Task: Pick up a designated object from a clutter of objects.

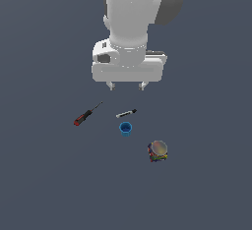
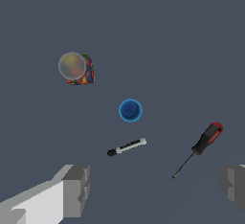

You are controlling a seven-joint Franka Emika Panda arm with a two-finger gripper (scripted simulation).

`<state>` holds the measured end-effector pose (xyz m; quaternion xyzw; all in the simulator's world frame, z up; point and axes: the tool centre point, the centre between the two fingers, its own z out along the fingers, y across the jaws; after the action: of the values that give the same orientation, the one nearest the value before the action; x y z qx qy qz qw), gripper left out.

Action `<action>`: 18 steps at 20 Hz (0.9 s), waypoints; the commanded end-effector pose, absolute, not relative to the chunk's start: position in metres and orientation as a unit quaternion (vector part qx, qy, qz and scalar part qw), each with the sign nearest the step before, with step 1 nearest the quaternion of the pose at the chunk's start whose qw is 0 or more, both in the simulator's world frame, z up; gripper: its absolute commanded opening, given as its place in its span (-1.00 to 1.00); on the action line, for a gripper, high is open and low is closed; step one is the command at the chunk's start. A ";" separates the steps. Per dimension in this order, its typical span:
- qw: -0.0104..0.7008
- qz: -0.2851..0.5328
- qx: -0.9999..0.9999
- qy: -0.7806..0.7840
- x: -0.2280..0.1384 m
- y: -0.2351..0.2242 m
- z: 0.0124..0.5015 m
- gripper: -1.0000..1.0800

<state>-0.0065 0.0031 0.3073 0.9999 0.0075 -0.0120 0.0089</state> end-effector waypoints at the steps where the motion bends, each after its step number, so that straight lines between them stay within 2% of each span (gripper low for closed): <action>1: 0.009 -0.012 1.000 0.008 -0.006 0.003 0.307 0.92; 18: 0.022 -0.011 1.000 0.007 -0.003 -0.011 0.297 0.92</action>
<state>-0.0031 -0.0116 0.2986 0.9996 0.0097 -0.0108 0.0228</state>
